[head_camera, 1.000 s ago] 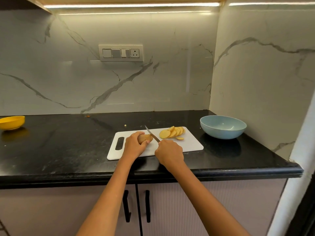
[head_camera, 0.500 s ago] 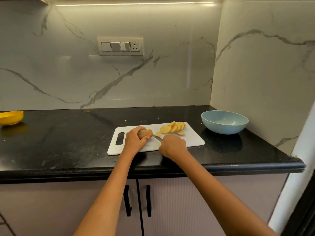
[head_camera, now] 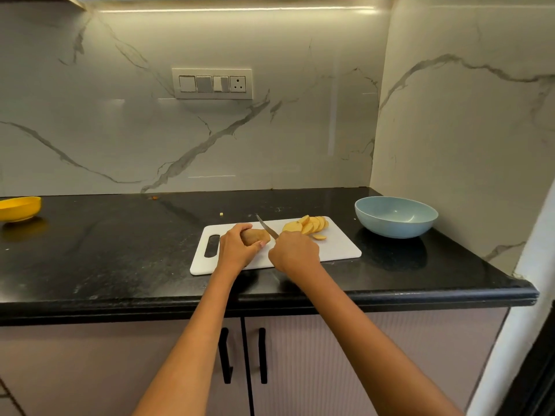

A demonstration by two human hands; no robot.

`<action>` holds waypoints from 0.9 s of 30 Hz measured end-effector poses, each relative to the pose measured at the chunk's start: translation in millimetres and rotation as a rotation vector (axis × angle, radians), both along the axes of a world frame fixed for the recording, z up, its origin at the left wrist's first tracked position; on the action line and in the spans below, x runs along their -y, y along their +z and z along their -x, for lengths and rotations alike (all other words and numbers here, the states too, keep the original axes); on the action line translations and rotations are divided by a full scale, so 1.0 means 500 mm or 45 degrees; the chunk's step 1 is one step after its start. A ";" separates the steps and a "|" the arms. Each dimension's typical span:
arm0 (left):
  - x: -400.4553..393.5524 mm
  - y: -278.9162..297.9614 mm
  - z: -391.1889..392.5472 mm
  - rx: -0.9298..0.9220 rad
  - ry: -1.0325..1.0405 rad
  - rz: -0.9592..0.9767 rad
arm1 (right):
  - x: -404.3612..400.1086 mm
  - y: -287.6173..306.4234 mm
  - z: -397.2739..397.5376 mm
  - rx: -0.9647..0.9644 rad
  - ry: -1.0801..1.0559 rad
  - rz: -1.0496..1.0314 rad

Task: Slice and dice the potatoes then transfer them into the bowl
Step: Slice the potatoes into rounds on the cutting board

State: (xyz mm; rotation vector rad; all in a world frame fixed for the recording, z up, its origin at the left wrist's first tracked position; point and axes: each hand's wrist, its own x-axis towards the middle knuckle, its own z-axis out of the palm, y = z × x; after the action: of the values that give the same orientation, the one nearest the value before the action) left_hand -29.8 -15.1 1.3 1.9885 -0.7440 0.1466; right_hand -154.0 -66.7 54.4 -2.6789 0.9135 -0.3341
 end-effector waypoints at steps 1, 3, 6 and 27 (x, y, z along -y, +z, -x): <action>0.000 0.000 -0.001 -0.005 0.001 0.001 | 0.000 -0.001 0.001 0.001 -0.007 -0.003; 0.001 -0.001 -0.003 -0.009 -0.006 0.009 | -0.001 -0.002 0.003 0.008 -0.014 -0.004; 0.000 -0.003 -0.003 -0.013 -0.015 0.025 | -0.002 -0.007 0.004 0.011 -0.018 -0.004; -0.001 0.002 0.005 0.000 -0.001 0.046 | 0.044 -0.014 0.035 -0.084 -0.048 -0.077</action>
State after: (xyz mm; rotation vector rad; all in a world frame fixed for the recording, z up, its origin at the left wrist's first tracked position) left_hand -32.1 -14.3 2.1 1.9539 -0.7369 0.1589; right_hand -171.5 -88.4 47.5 -2.6343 0.9789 -0.2241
